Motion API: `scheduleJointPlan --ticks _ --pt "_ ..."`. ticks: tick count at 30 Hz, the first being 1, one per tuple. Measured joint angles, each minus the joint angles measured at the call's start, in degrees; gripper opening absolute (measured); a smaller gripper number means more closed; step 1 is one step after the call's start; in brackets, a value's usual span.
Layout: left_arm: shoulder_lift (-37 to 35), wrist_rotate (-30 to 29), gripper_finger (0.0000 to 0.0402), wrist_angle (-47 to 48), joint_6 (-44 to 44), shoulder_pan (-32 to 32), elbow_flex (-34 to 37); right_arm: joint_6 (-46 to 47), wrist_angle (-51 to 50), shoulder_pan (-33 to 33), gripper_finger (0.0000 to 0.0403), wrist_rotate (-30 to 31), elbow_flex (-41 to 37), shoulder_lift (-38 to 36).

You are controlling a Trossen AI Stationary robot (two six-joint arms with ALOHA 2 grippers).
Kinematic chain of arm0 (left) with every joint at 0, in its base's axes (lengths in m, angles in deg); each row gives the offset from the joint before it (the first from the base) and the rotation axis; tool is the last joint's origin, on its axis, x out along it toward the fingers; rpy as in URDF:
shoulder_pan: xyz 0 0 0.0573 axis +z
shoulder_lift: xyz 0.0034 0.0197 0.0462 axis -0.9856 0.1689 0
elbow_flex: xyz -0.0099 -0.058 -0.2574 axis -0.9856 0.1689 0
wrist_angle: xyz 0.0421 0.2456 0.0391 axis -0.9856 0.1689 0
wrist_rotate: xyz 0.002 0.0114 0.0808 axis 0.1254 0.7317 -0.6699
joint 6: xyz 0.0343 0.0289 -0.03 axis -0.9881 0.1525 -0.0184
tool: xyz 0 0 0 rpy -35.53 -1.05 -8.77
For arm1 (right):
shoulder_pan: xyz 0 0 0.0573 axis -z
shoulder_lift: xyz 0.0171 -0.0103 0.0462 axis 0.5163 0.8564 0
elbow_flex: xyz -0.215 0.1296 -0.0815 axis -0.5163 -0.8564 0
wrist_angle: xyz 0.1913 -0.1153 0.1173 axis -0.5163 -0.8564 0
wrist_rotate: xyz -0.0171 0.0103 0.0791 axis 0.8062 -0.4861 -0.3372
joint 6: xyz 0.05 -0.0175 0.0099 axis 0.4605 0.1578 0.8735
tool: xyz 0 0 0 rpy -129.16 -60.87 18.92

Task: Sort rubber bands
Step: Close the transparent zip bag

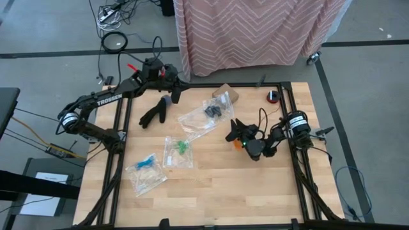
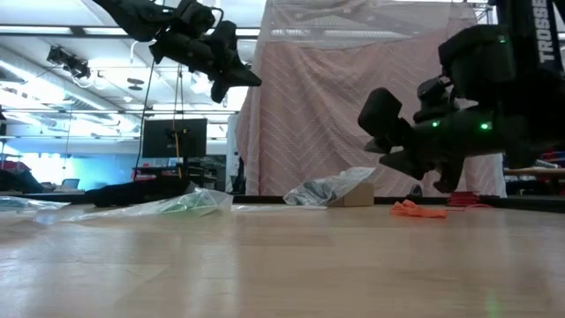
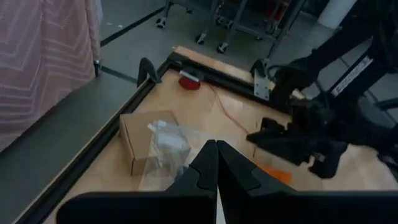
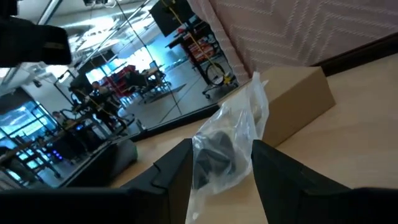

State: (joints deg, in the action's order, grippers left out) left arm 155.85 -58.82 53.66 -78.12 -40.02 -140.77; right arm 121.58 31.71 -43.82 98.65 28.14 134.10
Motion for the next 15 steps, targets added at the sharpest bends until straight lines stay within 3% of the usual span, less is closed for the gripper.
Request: scheduleJointPlan --ticks 5,15 --pt "0.0 0.1 0.0008 -0.4 0.7 0.0 0.0 1.8 -3.8 3.3 0.0154 -2.3 0.0 0.0" --pt "0.0 0.0 0.0008 0.1 -0.9 0.0 0.0 11.1 -13.5 10.7 0.0149 -14.4 0.6 0.0"
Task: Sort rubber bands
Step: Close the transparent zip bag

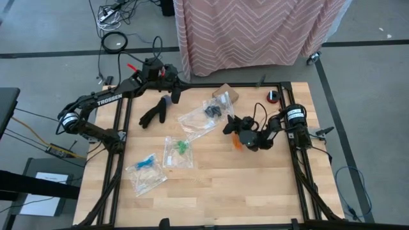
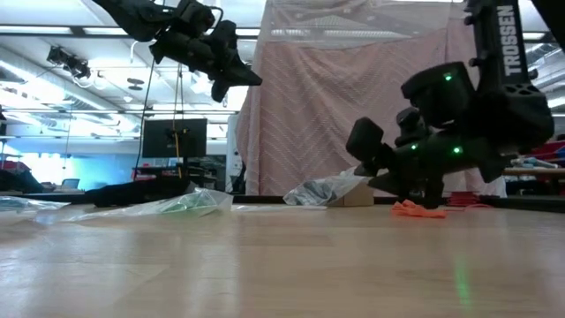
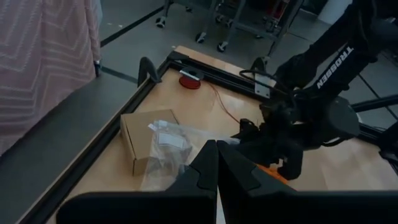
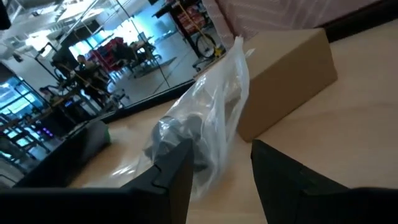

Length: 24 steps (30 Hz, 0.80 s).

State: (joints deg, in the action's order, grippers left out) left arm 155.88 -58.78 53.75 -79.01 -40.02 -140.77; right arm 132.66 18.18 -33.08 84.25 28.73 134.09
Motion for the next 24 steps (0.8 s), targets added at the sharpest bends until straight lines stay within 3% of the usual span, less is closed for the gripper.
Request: scheduleJointPlan --ticks 3,7,13,17,21,24 --pt "0.0 -1.2 0.0008 -0.1 -0.1 0.0 0.0 -4.0 -0.3 0.8 0.0109 -0.2 1.1 0.0" --pt "0.0 -3.2 0.0008 0.3 -1.1 0.0 0.0 -13.3 -0.2 0.4 0.0016 1.2 3.8 0.0" --pt "0.0 -3.7 0.0008 0.8 -2.2 0.0 0.0 -28.9 3.5 -2.6 0.0001 11.9 9.1 0.0" --pt "0.5 -4.9 0.0008 -1.6 -4.0 0.3 0.0 -40.2 9.3 -5.2 0.0 12.4 11.0 0.0" --pt "3.4 5.4 0.0008 -3.5 -1.4 1.5 0.0 -43.8 12.8 -9.0 0.0 12.2 11.4 0.0" --pt "6.5 12.2 0.0008 -2.3 -5.7 1.8 0.0 -45.2 14.5 -12.4 0.0 12.0 11.3 -0.1"
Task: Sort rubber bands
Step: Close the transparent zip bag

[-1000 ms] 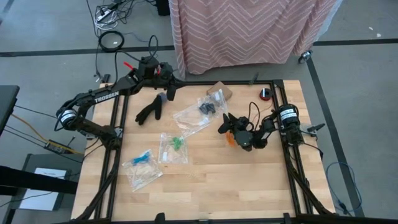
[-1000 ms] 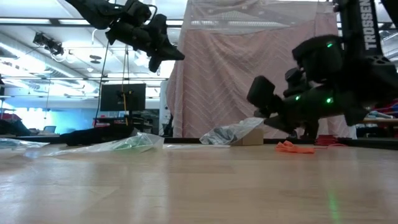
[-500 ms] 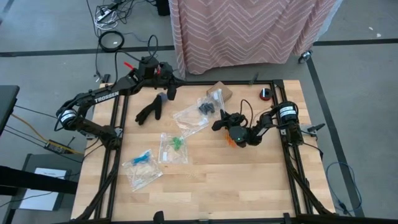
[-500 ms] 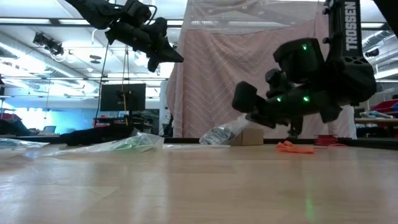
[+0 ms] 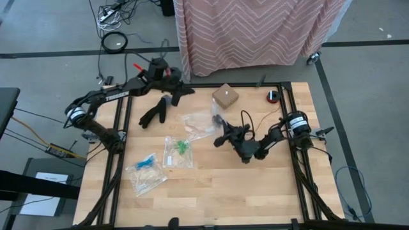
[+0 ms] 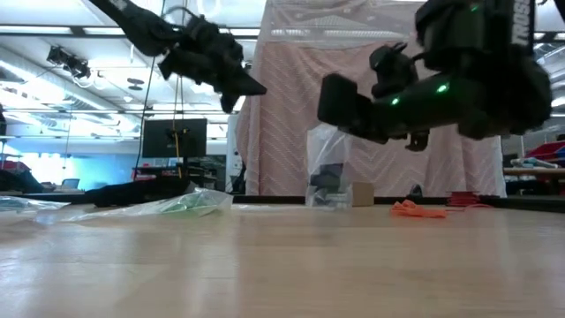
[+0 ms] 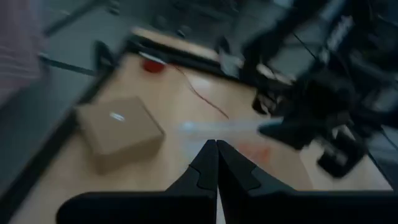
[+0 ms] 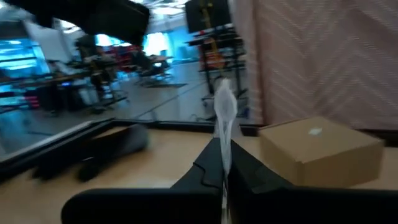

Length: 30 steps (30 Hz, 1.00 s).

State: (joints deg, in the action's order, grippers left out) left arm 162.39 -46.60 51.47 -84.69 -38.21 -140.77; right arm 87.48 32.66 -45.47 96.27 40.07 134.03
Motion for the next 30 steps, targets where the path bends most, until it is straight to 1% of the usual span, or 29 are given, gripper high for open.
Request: scheduleJointPlan --ticks 2,4,8,11,14,15,17,20,23,27,30 --pt "2.3 3.8 0.0008 1.4 -2.3 0.0 0.0 1.0 -0.2 -2.6 0.0 -0.4 0.0 -0.3" --pt "4.0 9.1 0.0008 2.3 -3.1 -0.2 0.0 1.9 0.1 -5.7 0.0 0.0 0.0 -0.7" --pt "5.9 23.0 0.0008 2.7 -3.2 -1.3 0.0 1.1 -0.1 -11.9 0.0 6.5 0.0 -2.8" --pt "6.2 30.4 0.0011 2.8 -3.7 -1.9 0.0 -2.8 -0.1 -16.1 0.0 11.9 0.0 -5.2" --pt "6.2 37.6 0.0027 2.5 -9.4 -3.4 0.0 -5.9 -0.1 -19.2 0.0 12.8 0.0 -8.1" --pt "6.2 38.5 0.0034 2.5 -11.2 -4.3 0.0 -6.8 -0.1 -19.9 0.0 12.4 0.0 -9.1" --pt "6.2 38.1 0.0049 2.5 -13.1 -6.1 0.0 -8.7 -0.1 -21.4 0.0 11.5 0.0 -11.1" --pt "6.2 34.8 0.007 2.0 -13.5 -8.7 0.0 -12.2 -0.1 -23.0 0.0 11.4 0.4 -13.6" --pt "6.2 34.8 0.0085 2.1 -13.5 -11.3 0.0 -17.0 -0.1 -23.5 0.0 10.6 1.9 -15.7" --pt "6.2 36.8 0.0096 2.1 -13.5 -13.6 0.0 -24.3 -0.1 -23.5 0.0 6.5 4.8 -17.9" --pt "6.6 41.7 0.0097 1.8 -14.4 -14.9 0.0 -30.0 -0.1 -23.5 0.0 5.6 7.3 -18.5"
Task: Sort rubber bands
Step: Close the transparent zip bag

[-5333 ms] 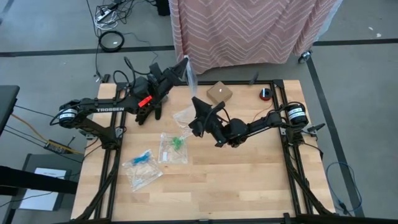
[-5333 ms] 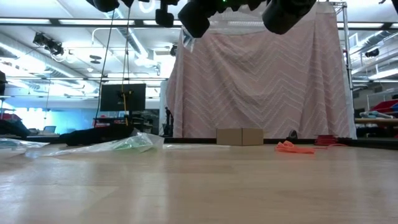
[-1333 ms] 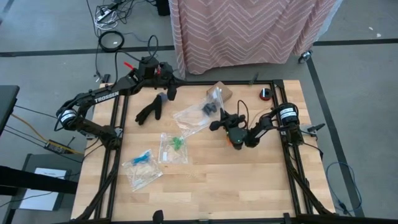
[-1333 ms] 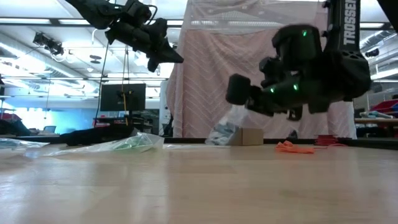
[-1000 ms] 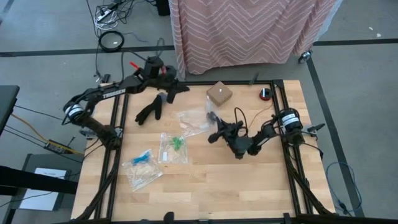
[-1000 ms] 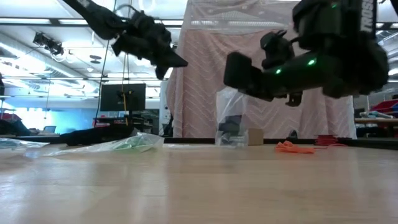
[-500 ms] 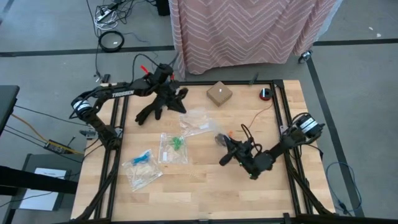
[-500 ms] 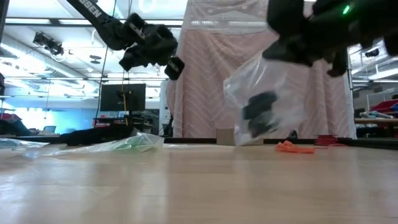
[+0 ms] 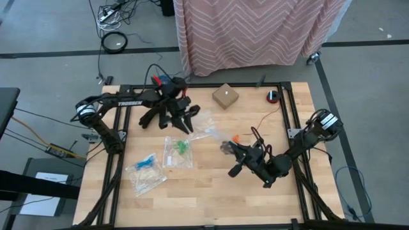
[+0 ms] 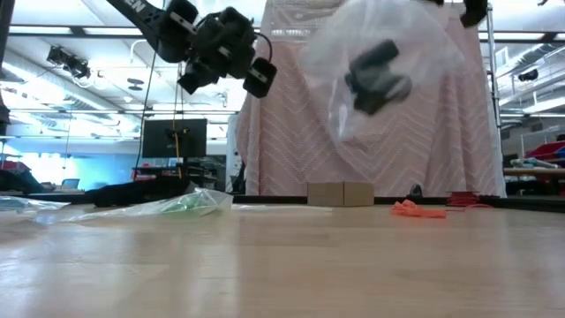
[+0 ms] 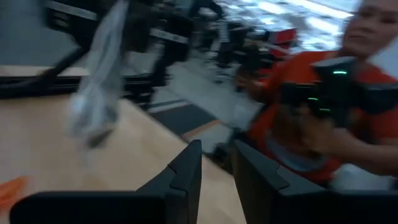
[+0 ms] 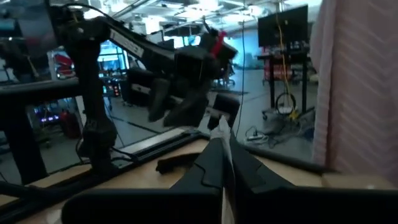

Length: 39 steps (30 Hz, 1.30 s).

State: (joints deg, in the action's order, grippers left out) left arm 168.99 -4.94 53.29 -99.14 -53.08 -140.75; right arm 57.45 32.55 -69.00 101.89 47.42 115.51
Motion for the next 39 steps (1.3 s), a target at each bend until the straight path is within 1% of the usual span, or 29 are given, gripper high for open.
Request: scheduleJointPlan --ticks 3,4,7,11,17,19,21,24,26,27,29,31,32,34,36,38,39 --pt "0.9 5.1 0.0097 0.6 -1.9 -0.5 0.0 -3.5 0.0 0.0 0.0 -1.8 2.3 -0.1" --pt "1.2 6.0 0.0097 0.7 -2.1 -0.6 0.0 -4.5 0.0 0.0 0.0 -2.9 2.9 -0.1" --pt "2.1 6.1 0.0097 0.6 -3.5 -1.5 0.0 -6.8 0.0 0.0 0.0 -5.0 4.9 -0.2" --pt "3.3 6.2 0.0097 0.3 -6.5 -2.6 0.0 -9.7 0.0 0.0 0.0 -5.0 6.4 -0.2" --pt "3.8 6.3 0.0096 -3.7 -6.6 -3.5 0.0 -11.7 0.0 0.1 0.0 -4.7 6.4 -0.2" --pt "3.1 5.1 0.0093 -6.1 -4.3 -3.3 -0.3 -12.3 0.0 0.4 0.0 -4.8 6.4 -0.2" --pt "1.9 -1.3 0.0087 -10.2 1.8 -2.5 -0.8 -12.6 0.0 0.7 0.0 -5.1 6.4 -0.2" --pt "0.5 -18.9 0.0077 -16.7 15.3 -0.3 -1.0 -12.7 0.0 1.0 0.0 -5.2 6.4 -0.2" --pt "0.3 -27.1 0.0069 -19.6 22.1 1.7 -1.0 -13.3 0.0 1.1 0.0 -6.2 6.4 -0.2" --pt "0.3 -28.7 0.0065 -20.6 24.5 2.9 -1.0 -13.6 0.0 1.1 0.0 -6.7 6.4 -0.2" --pt "0.2 -28.2 0.0057 -23.8 27.6 5.5 0.1 -14.5 0.0 1.1 0.0 -7.4 6.4 -0.2" --pt "0.2 -26.3 0.005 -30.4 33.3 8.8 3.0 -15.4 0.0 1.1 0.0 -7.7 6.4 -0.2" --pt "0.2 -25.2 0.0046 -36.1 36.7 10.5 5.2 -15.5 -0.1 1.1 0.0 -7.7 6.4 -0.3" --pt "0.2 -25.2 0.0041 -52.1 46.3 13.6 10.8 -15.7 0.0 1.5 0.0 -8.5 6.4 -0.4" --pt "0.2 -27.7 0.0037 -72.2 55.9 15.9 18.0 -16.2 -0.1 2.4 0.0 -10.9 6.4 -0.6" --pt "0.2 -34.1 0.0034 -89.6 63.7 17.3 25.1 -16.1 0.1 3.7 0.0 -14.4 6.4 -0.9" --pt "-0.6 -37.3 0.0033 -90.1 64.4 17.8 27.7 -16.1 0.0 4.4 0.0 -15.7 6.4 -1.1"
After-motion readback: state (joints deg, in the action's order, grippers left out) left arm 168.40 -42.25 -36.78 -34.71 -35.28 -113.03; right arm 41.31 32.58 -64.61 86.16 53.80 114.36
